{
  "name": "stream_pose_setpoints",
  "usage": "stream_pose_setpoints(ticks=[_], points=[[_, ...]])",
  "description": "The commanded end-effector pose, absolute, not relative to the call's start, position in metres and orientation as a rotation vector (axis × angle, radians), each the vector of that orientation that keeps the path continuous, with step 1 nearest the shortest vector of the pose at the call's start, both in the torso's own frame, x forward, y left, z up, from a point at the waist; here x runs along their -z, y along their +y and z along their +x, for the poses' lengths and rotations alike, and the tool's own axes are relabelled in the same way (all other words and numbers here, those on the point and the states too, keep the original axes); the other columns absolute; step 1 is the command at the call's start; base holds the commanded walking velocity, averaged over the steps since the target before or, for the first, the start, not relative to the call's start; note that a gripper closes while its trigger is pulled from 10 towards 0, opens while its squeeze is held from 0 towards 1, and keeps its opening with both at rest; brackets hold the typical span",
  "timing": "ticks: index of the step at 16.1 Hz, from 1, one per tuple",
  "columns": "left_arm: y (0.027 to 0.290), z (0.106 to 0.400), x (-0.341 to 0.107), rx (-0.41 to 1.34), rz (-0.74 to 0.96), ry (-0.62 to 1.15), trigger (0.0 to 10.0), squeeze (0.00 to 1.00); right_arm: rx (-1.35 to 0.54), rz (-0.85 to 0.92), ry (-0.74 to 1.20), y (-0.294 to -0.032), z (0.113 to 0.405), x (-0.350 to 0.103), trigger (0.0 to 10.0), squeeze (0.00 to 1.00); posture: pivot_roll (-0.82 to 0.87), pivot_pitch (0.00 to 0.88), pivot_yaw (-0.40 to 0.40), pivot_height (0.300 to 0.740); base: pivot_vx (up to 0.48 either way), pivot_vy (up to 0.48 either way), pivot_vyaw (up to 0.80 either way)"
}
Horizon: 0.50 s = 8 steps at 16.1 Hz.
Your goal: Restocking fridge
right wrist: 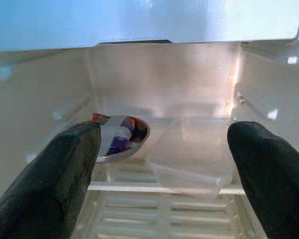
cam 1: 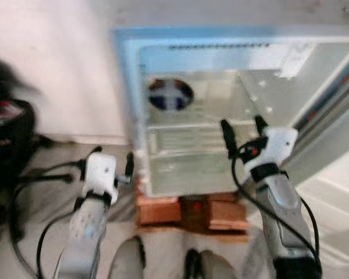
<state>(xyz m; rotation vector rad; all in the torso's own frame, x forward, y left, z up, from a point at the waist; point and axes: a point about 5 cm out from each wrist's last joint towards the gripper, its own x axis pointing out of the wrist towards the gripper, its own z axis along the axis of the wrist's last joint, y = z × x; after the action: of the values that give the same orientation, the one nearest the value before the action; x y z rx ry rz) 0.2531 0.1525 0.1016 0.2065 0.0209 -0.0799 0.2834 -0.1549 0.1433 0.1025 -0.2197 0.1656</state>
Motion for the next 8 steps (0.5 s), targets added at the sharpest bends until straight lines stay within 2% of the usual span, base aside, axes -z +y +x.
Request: stream_pose_setpoints(ticks=[1,2,5,8], points=[[0.153,0.257,-0.100,0.086,0.220,0.020,10.0,0.00,-0.133,0.098,-0.214,-0.159,0.284,-0.140,10.0,0.00,0.20,0.095,0.008,0.740,-0.266,0.000,0.00],[0.154,0.263,-0.102,0.097,0.239,0.016,10.0,0.00,-0.121,0.092,-0.220,-0.158,0.287,-0.139,10.0,0.00,0.18,0.069,0.036,0.740,-0.240,0.000,0.00],[0.158,0.264,-0.105,0.096,0.239,0.010,10.0,0.00,-0.090,0.075,-0.225,-0.162,0.286,-0.138,10.0,0.00,0.17,0.051,0.053,0.740,0.000,0.000,0.00],[0.151,0.265,-0.094,0.152,0.245,0.019,10.0,0.00,0.000,0.034,-0.206,-0.183,0.278,-0.128,10.0,0.00,0.14,0.026,0.040,0.740,0.000,0.000,0.00]])
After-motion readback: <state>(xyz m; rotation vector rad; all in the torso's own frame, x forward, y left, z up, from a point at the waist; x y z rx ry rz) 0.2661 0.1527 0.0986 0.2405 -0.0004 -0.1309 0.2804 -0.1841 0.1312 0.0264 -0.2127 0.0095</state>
